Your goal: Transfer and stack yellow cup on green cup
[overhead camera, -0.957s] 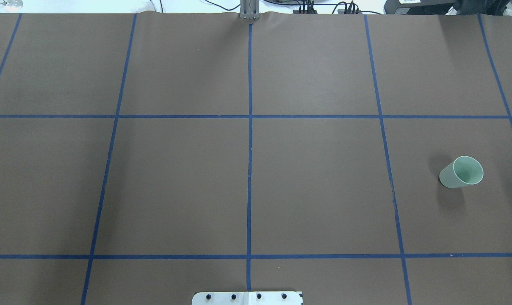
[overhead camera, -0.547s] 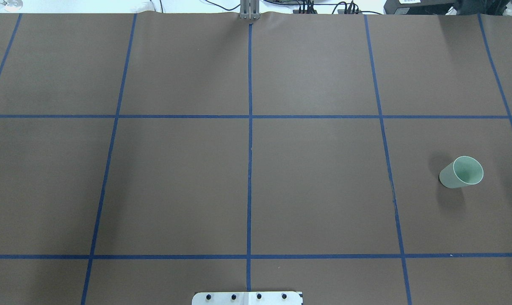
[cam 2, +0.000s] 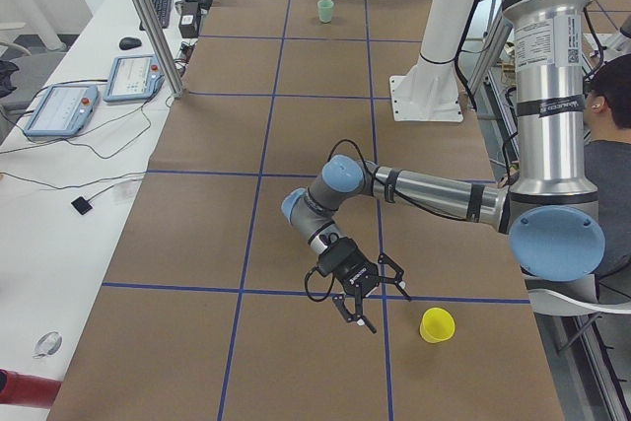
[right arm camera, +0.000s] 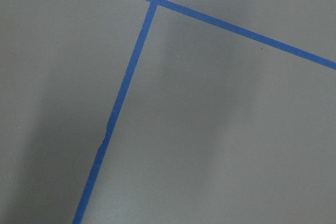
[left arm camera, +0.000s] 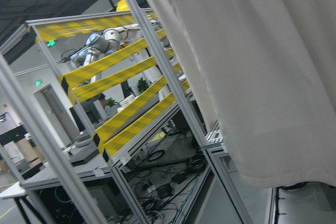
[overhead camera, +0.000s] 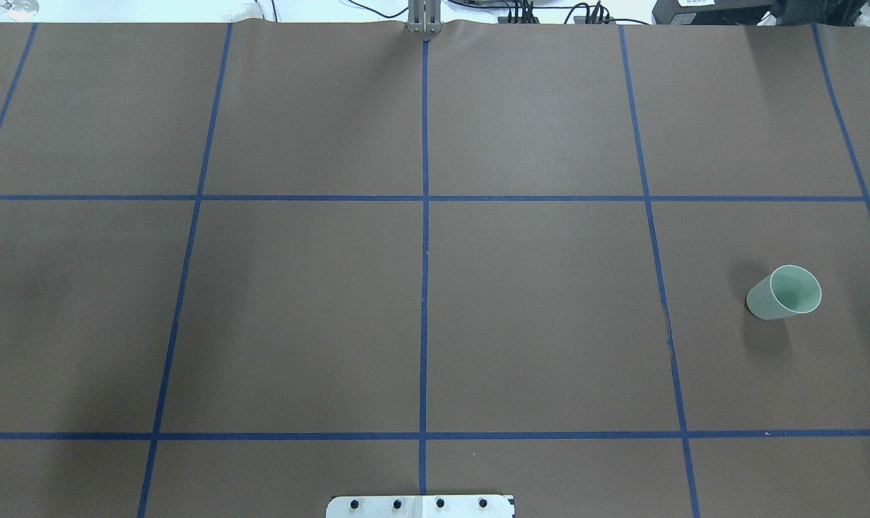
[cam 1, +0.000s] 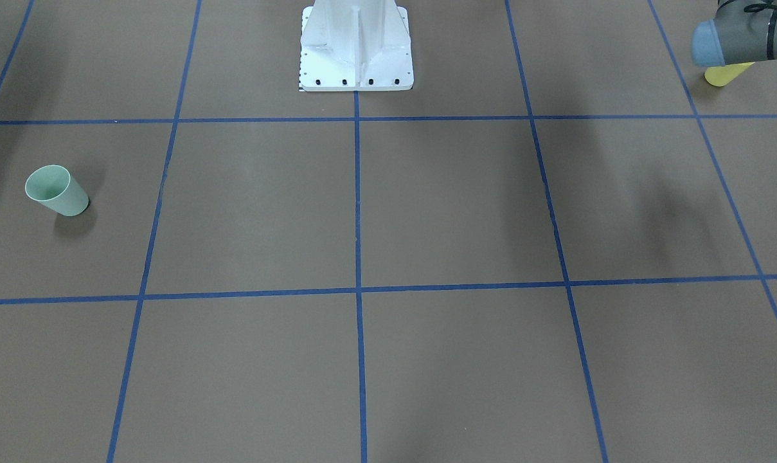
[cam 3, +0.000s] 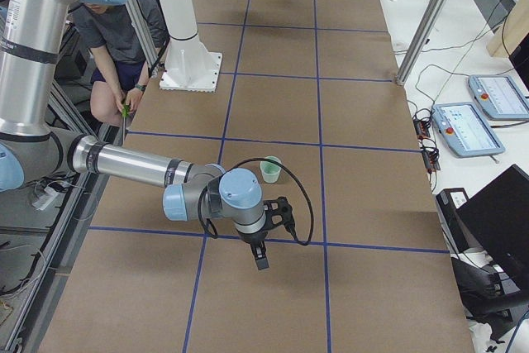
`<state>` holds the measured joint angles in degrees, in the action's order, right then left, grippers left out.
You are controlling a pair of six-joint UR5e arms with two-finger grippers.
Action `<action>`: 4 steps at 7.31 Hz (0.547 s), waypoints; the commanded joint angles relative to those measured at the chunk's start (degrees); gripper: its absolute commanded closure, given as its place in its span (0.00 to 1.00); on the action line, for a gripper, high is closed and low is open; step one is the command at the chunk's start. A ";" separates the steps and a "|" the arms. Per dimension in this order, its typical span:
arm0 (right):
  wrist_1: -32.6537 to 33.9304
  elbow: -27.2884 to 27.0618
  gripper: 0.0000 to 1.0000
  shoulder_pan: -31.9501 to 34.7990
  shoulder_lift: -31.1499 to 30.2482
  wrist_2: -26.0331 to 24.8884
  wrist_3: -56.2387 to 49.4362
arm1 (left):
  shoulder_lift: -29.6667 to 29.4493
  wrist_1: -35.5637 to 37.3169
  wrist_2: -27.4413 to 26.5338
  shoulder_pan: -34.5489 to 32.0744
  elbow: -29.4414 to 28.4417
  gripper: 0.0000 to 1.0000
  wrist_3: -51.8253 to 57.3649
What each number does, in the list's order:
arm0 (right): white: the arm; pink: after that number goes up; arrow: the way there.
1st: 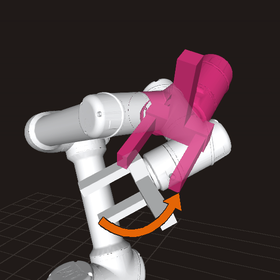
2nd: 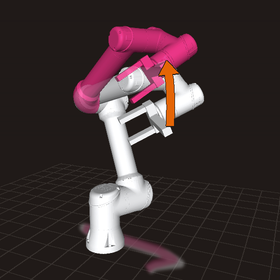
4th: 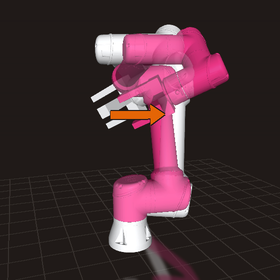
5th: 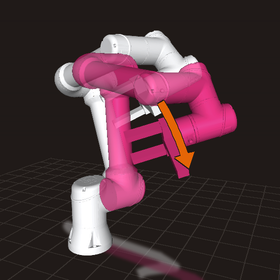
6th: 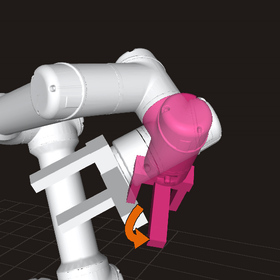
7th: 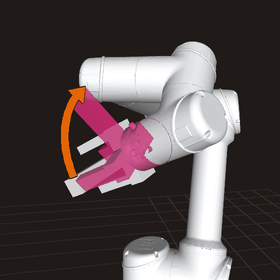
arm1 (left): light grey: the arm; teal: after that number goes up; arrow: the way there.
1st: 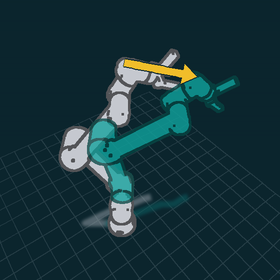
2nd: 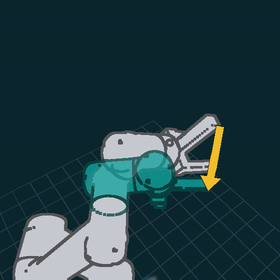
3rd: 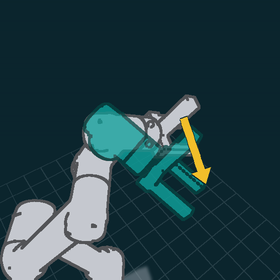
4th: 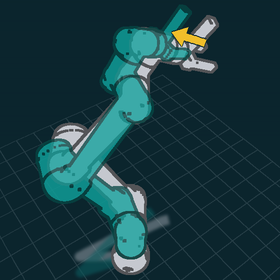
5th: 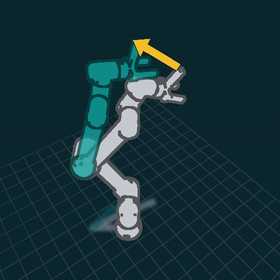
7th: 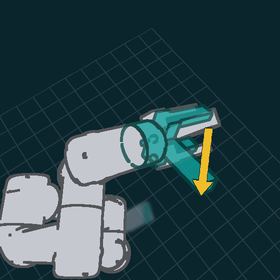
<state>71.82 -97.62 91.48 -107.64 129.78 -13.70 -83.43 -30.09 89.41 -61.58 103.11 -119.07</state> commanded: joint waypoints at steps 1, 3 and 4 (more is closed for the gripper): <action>0.08 -0.02 0.00 0.02 0.15 0.04 -0.01 | -0.77 4.06 8.02 4.53 -2.11 0.00 -9.04; -0.01 -0.02 0.00 0.02 0.24 0.04 -0.01 | -2.43 5.04 13.40 6.65 -3.26 0.00 -11.70; 0.08 -0.11 0.00 0.02 0.41 0.04 -0.01 | -4.18 4.95 15.16 6.83 -3.79 0.00 -11.97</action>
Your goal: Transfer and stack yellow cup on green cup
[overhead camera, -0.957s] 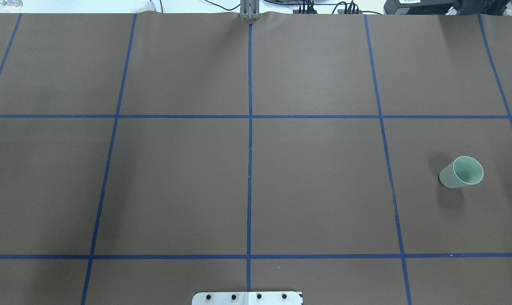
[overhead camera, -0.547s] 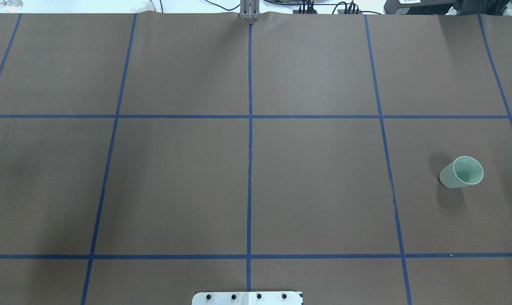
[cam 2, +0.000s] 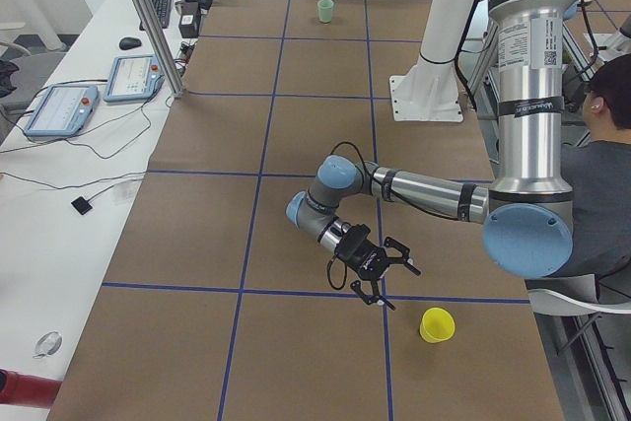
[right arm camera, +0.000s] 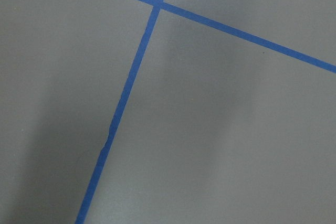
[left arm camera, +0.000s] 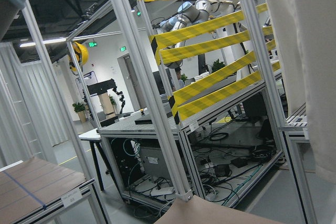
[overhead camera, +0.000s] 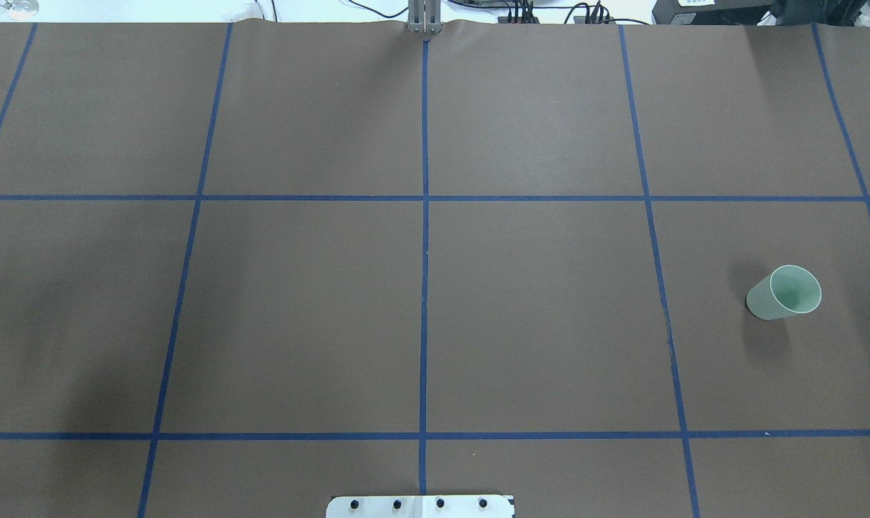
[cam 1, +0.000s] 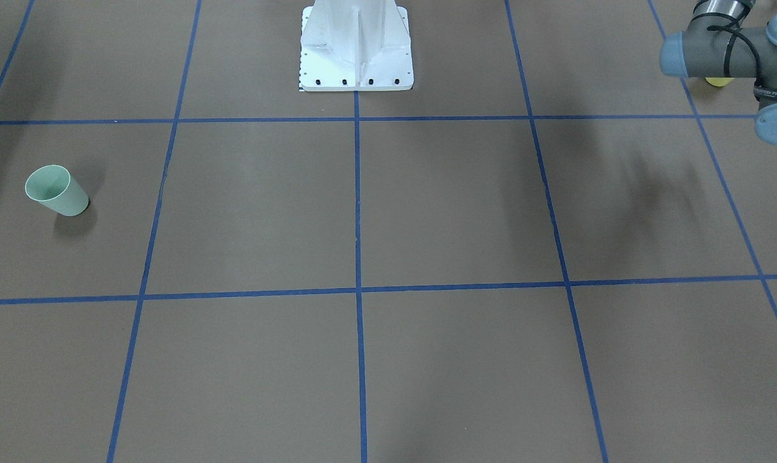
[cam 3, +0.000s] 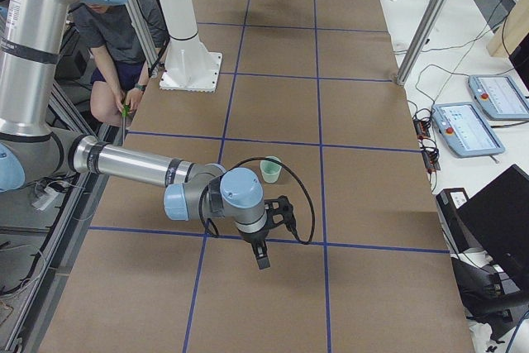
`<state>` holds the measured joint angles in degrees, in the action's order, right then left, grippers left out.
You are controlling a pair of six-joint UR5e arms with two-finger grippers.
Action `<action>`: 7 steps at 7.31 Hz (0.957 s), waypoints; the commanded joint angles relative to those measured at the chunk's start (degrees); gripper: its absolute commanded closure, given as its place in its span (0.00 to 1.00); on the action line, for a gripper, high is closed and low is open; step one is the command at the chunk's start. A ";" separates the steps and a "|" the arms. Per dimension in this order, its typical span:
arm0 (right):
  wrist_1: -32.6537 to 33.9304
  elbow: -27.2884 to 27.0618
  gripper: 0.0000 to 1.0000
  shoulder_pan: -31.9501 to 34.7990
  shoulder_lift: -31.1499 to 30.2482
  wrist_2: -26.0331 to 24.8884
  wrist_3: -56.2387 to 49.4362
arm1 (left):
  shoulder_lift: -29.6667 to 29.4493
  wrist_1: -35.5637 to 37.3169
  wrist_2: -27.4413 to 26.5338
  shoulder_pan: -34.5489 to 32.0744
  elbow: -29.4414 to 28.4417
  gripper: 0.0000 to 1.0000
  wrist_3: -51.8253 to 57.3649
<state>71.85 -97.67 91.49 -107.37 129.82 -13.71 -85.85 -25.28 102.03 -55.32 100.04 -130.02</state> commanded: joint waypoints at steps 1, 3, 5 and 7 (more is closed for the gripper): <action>-0.05 -0.06 0.00 0.00 0.15 0.09 0.00 | -2.48 -0.47 2.82 0.57 -2.20 0.00 -1.20; 0.04 -0.41 0.00 0.00 0.06 0.09 0.00 | -3.01 -3.54 6.24 1.61 -5.81 0.00 -1.37; -0.05 -0.76 0.00 0.00 0.15 0.09 0.00 | -3.10 -7.65 8.62 3.63 -8.88 0.00 -4.78; 0.04 -0.76 0.00 0.00 0.06 0.09 0.00 | -3.10 -13.28 9.94 4.43 -14.76 0.00 -5.59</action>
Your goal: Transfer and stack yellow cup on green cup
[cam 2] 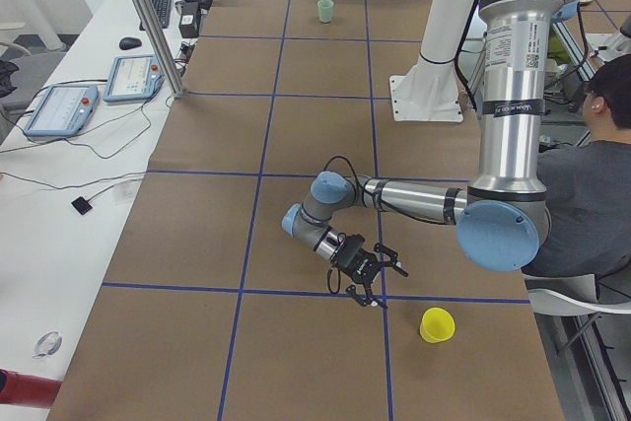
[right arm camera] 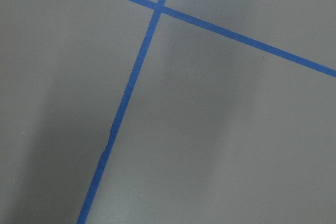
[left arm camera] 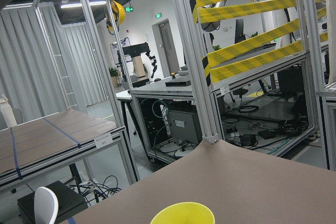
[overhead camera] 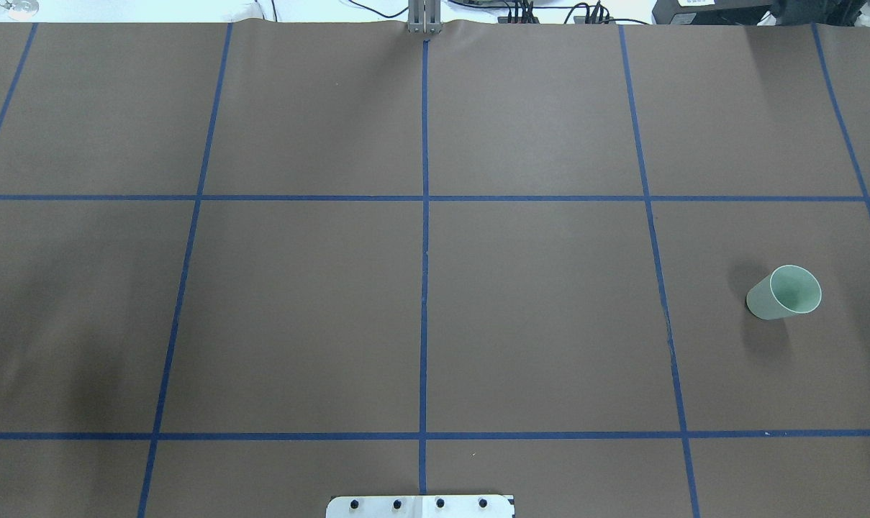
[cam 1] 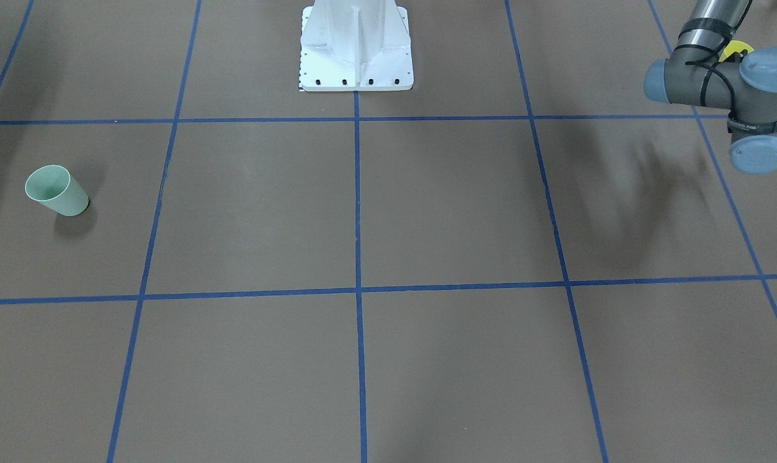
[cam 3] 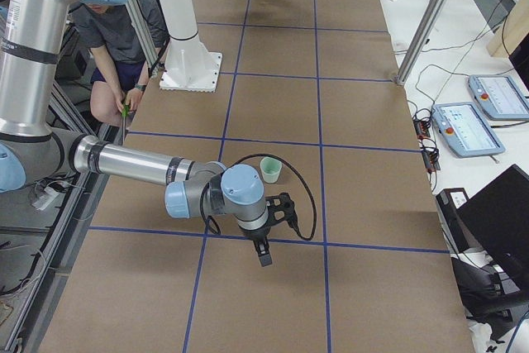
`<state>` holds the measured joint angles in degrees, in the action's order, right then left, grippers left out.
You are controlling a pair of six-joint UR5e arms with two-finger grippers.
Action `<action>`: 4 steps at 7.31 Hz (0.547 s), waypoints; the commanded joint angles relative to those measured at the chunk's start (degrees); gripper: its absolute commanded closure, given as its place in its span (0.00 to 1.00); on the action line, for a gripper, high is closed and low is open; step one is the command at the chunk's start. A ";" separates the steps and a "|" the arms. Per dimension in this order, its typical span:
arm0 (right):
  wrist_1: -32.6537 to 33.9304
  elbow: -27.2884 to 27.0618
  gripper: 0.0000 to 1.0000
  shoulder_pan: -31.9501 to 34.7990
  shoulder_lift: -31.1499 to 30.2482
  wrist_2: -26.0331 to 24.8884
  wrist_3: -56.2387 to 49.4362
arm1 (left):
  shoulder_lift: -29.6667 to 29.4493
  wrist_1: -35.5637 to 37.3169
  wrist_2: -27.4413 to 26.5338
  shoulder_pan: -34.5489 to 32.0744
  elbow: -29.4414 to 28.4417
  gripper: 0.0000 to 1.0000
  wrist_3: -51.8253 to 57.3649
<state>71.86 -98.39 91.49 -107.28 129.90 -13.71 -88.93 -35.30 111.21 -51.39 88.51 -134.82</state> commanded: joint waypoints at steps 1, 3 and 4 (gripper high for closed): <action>-0.06 -0.14 0.00 0.00 -0.04 0.26 0.00 | 0.42 -4.76 0.85 0.50 -3.69 0.00 -1.58; -0.06 -0.14 0.00 0.00 -0.04 1.05 -0.09 | 0.78 -5.04 4.95 0.59 -5.00 0.00 -2.03; 0.03 -0.92 0.00 0.00 -0.04 1.05 -0.09 | 1.56 -5.04 7.16 0.67 -5.36 0.00 -2.55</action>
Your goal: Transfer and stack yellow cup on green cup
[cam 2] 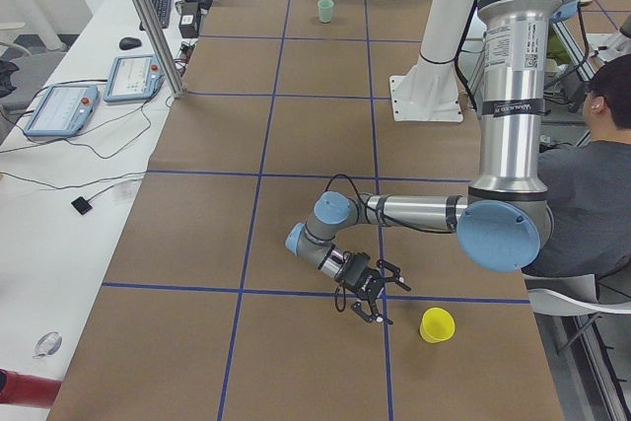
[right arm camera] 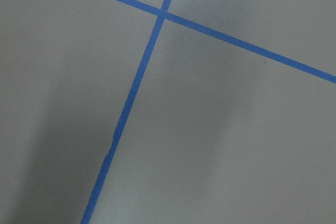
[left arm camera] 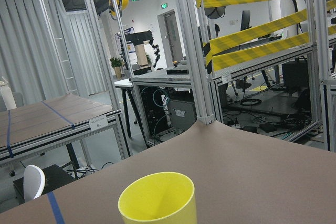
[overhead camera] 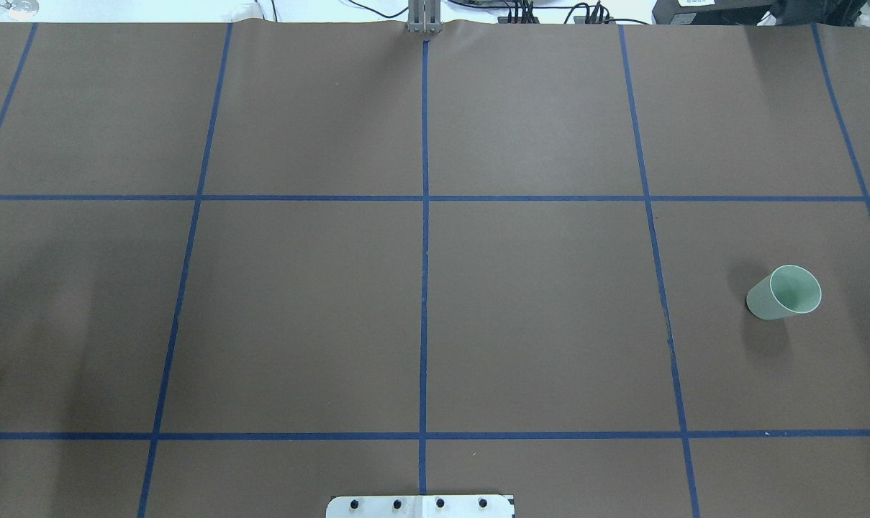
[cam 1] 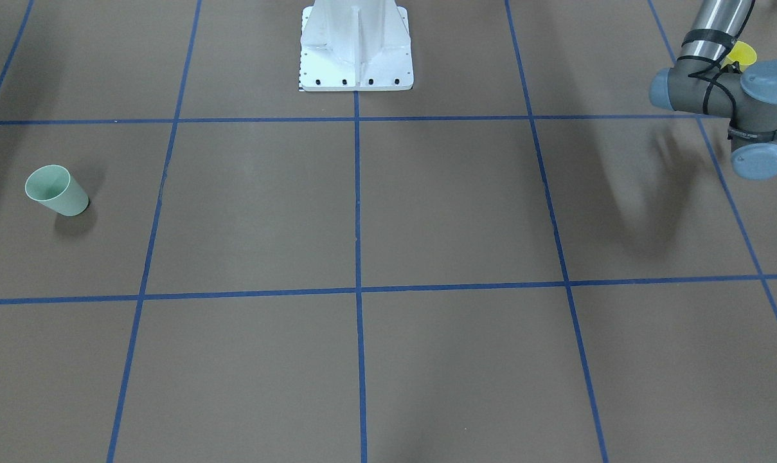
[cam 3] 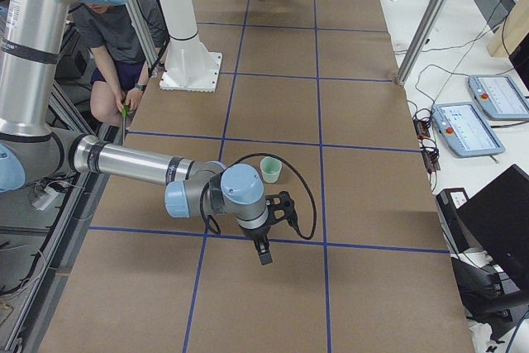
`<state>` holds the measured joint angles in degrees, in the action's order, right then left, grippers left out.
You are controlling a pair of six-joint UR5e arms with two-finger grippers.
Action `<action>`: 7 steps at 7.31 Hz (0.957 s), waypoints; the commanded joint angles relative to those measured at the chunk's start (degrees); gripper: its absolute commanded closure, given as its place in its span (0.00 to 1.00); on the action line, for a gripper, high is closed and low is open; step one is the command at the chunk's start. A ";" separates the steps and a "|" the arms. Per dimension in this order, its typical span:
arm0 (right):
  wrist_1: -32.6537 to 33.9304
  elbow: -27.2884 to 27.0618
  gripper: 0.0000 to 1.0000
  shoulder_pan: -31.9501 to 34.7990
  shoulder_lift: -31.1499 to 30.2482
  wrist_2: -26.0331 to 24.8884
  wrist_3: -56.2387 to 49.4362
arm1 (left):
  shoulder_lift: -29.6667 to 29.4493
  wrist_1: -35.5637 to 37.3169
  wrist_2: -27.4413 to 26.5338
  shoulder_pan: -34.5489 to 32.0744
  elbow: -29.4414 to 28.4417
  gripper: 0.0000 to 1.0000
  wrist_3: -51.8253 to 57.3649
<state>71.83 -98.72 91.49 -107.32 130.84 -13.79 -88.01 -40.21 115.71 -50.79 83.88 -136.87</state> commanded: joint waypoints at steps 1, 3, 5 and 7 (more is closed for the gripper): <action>0.07 -0.94 0.00 0.00 0.00 0.21 -0.01 | 1.52 -0.13 4.51 0.17 -0.73 0.00 -0.77; 0.07 -1.03 0.00 0.00 0.00 0.21 -0.01 | 1.62 -0.22 7.68 0.43 -0.82 0.00 -2.25; 0.07 -1.03 0.00 0.00 0.00 0.47 -0.01 | 1.62 -1.01 9.62 1.13 -1.96 0.00 -3.66; 0.16 -1.03 0.00 0.00 0.00 1.08 -0.01 | 1.62 -6.00 9.71 1.57 -7.04 0.00 -6.21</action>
<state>71.95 -99.75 91.49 -107.32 131.49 -13.76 -86.36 -43.43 125.23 -49.53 79.61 -141.68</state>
